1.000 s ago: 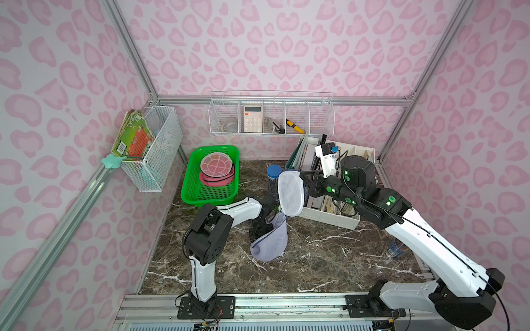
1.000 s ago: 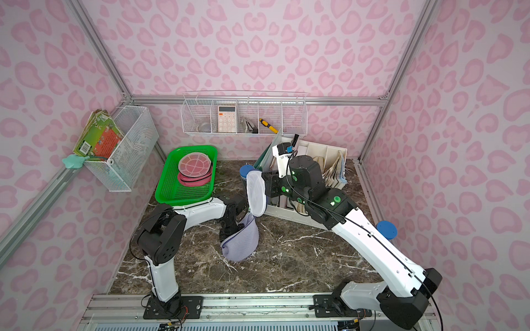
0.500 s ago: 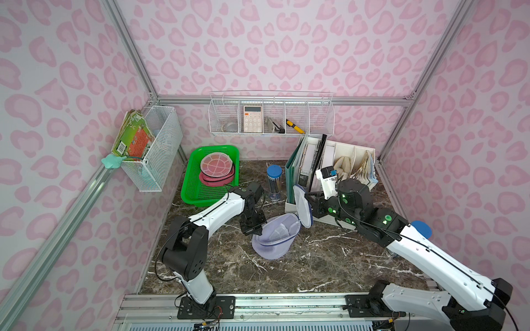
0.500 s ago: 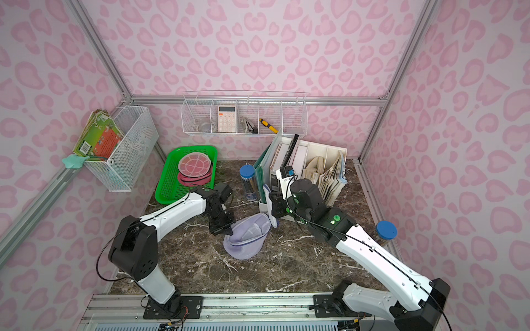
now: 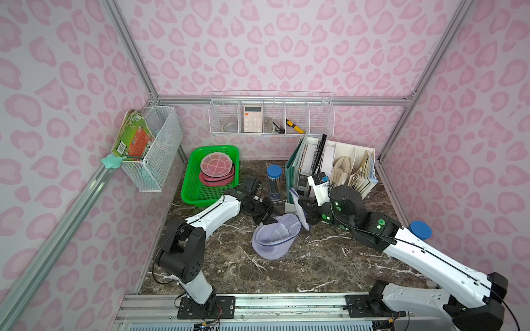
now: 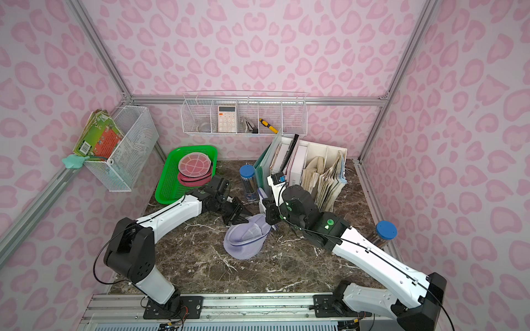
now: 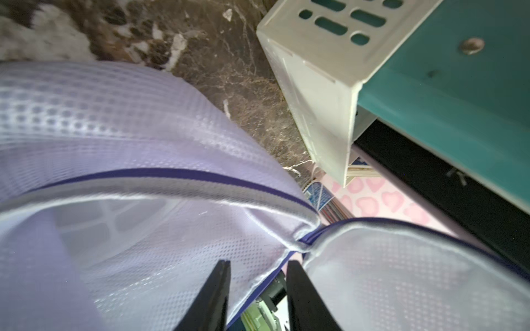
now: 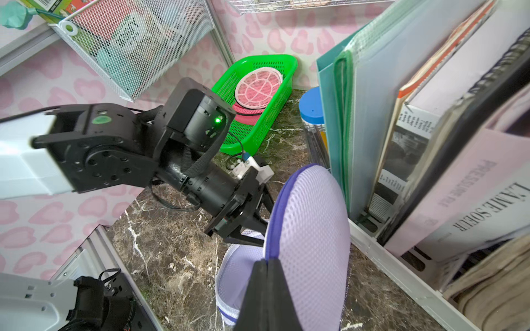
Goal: Turn the laundry bag inside out
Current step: Turn over the laundry bag at the center of the board.
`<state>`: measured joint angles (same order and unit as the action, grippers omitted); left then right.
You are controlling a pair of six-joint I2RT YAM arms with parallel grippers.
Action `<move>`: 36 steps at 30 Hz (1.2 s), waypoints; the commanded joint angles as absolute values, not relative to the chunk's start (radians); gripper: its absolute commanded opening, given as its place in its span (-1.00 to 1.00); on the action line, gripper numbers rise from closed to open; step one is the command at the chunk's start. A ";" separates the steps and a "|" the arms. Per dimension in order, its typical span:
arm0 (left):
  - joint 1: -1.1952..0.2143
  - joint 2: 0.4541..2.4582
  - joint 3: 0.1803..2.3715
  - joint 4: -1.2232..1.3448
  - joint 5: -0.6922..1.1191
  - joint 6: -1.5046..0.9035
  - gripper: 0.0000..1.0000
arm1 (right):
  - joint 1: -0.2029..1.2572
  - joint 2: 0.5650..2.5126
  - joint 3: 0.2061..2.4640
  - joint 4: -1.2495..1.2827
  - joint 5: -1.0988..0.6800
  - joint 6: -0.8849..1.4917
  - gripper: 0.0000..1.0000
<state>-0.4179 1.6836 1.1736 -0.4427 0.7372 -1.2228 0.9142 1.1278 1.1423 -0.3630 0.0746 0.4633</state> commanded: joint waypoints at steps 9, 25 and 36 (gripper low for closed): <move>-0.417 1.767 1.164 -0.217 0.793 -1.420 -0.26 | 0.942 1.108 1.129 -0.328 0.097 0.468 -1.00; -0.430 1.733 1.136 -0.262 0.836 -1.474 -0.24 | 0.949 1.107 1.111 -0.313 0.109 0.476 -1.00; -0.436 1.771 1.156 -0.236 0.842 -1.499 -0.23 | 0.969 1.112 1.115 -0.299 0.107 0.478 -1.00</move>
